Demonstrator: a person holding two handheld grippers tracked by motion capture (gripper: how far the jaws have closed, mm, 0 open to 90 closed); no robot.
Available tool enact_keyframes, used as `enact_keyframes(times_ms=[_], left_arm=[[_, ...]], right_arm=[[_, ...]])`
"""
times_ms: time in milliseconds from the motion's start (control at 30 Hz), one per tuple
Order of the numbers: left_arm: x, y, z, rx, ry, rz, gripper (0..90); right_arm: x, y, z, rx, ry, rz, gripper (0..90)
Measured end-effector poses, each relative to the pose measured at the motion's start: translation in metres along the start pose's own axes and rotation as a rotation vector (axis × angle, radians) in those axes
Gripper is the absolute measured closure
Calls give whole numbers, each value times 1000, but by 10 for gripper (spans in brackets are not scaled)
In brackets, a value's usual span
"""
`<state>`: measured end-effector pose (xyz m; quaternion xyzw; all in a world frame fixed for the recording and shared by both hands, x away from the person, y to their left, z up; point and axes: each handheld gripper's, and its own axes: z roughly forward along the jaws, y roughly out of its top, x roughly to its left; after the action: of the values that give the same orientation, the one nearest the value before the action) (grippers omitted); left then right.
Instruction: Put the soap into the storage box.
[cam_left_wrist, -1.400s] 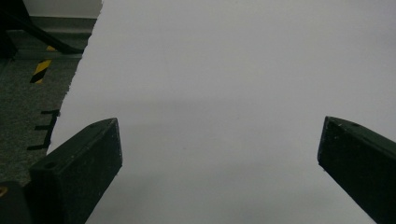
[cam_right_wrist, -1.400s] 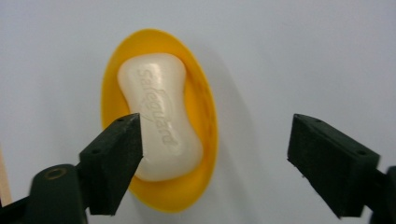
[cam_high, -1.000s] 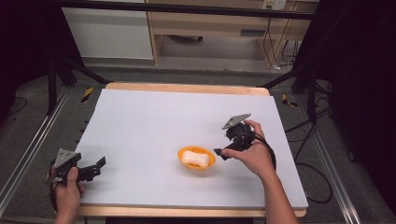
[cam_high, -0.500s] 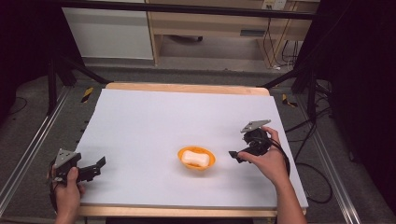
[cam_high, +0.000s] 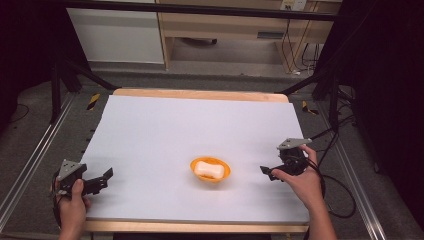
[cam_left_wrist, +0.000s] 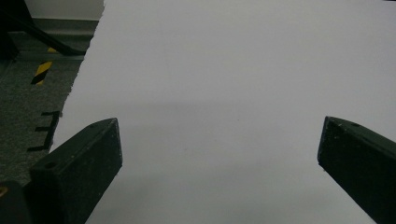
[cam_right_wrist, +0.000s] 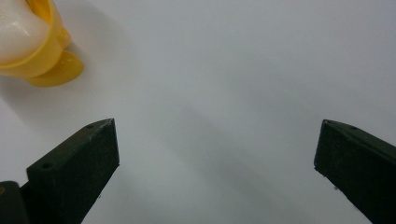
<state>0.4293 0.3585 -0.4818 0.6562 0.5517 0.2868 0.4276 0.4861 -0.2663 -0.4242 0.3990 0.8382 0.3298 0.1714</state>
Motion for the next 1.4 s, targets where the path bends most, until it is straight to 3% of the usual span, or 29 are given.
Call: enact_keyframes(times_ms=[433, 1233, 1400], left_arm=[[-1, 0, 0, -2, 1, 2, 0], [0, 0, 0, -2, -1, -2, 0], [0, 0, 0, -3, -1, -5, 0]], right_arm=[[-12, -40, -16, -22, -69, 41, 6], [-28, -112, -28, -133, -75, 211, 6], [-30, -119, -34, -199, -80, 228, 6]])
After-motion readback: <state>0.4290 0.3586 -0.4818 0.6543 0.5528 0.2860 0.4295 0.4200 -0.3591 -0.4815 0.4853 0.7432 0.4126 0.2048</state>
